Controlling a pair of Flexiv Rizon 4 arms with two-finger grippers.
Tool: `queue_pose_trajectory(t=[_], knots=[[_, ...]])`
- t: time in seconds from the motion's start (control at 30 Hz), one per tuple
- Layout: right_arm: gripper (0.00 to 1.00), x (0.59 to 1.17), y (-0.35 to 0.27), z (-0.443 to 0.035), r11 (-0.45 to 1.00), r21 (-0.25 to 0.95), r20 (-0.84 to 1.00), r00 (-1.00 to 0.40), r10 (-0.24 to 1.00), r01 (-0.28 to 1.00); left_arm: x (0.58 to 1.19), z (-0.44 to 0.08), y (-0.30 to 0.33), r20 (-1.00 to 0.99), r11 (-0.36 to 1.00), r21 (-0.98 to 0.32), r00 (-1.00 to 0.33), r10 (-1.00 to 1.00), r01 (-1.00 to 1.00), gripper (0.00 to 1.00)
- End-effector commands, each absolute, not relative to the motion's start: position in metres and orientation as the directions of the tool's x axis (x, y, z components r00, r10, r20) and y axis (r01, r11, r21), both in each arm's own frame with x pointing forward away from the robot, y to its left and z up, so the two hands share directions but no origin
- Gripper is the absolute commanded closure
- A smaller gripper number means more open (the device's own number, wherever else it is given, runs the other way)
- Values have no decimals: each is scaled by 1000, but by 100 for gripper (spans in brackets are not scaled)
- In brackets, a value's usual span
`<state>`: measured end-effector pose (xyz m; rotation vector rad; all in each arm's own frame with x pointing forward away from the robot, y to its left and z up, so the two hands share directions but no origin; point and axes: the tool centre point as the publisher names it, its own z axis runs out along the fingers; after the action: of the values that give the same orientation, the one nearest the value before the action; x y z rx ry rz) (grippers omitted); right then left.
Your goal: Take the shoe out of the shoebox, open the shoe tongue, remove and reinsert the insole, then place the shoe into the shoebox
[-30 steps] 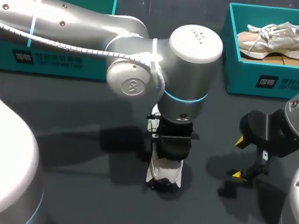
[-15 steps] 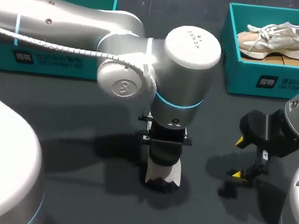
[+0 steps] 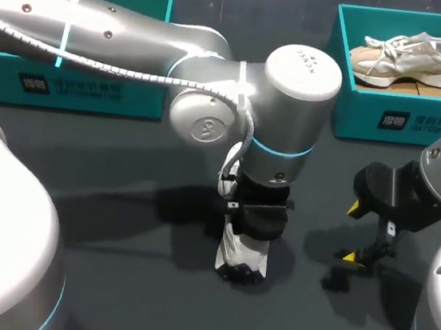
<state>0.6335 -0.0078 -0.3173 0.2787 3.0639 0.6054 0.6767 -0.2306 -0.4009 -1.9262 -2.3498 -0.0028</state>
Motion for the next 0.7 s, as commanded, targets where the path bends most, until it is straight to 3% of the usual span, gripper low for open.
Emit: queue_pose_trajectory(t=[0.03,0.37,0.7], knots=[[0,631,-8,-317,910,377,25,-984,176,172,674,-408,-226,-41,203,-45,-205,978,978,100],[0,631,-8,-317,910,377,25,-984,176,172,661,-358,-228,-152,93,-112,-110,982,989,100],[0,631,-8,-317,910,377,25,-984,176,172,666,-410,-239,9,89,-235,-89,996,968,100]])
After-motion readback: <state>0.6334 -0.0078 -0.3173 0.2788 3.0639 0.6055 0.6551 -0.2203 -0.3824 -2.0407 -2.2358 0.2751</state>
